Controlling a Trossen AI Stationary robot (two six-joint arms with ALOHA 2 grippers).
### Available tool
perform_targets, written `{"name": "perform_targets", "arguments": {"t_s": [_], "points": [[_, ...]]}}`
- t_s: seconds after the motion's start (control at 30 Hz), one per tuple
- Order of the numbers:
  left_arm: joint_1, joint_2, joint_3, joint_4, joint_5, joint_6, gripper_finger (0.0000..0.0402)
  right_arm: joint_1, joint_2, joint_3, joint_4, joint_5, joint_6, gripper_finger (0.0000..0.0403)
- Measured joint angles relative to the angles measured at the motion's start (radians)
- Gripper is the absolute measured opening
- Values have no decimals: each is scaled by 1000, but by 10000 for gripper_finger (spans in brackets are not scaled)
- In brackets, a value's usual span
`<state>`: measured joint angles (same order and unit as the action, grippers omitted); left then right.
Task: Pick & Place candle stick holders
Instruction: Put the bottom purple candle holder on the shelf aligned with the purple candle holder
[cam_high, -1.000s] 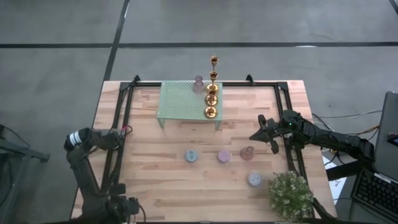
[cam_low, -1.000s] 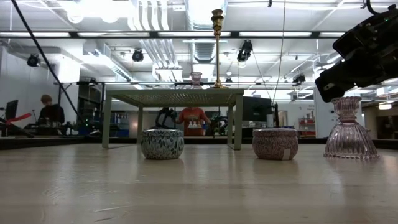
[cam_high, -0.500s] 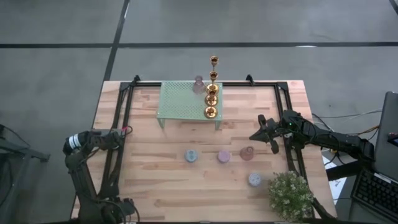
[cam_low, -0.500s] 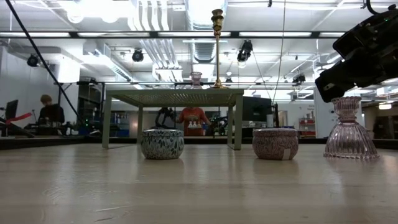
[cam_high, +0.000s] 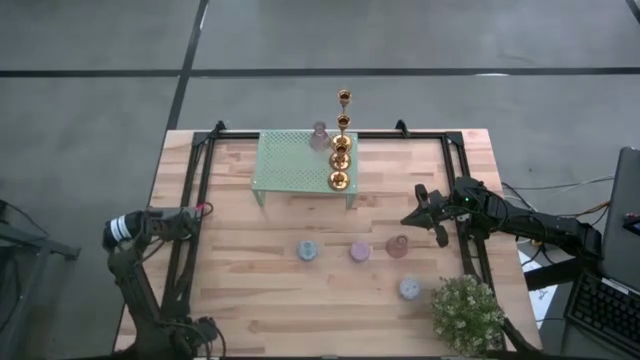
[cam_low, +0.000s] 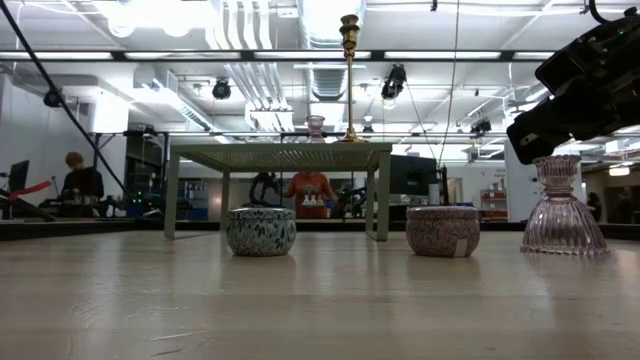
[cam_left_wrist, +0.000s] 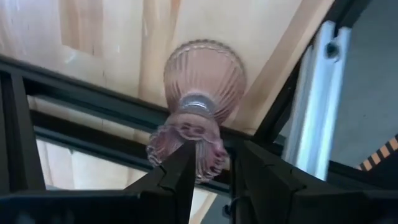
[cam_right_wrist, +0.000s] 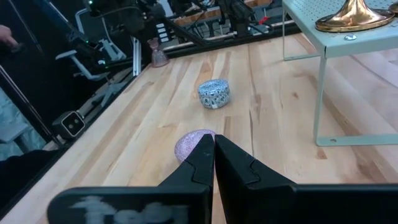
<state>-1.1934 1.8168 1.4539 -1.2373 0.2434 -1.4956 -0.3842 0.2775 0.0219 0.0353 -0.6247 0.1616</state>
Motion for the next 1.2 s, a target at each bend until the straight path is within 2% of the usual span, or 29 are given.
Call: {"name": "perform_targets", "arguments": {"t_s": [0.2,0.47,0.67,0.87,1.2], "points": [[5,0,-22,6,-5,-2,121,0,0,0,0,0,1,8],[25,-4,-21,-13,-106,24,33,0,0,0,0,0,3,8],[72,-3,-22,-46,-186,48,33,0,0,0,0,6,0,8],[166,-2,-23,-81,-205,88,34,0,0,0,0,19,-1,8],[332,-17,13,-153,-267,374,33,0,0,0,0,19,-3,8]]}}
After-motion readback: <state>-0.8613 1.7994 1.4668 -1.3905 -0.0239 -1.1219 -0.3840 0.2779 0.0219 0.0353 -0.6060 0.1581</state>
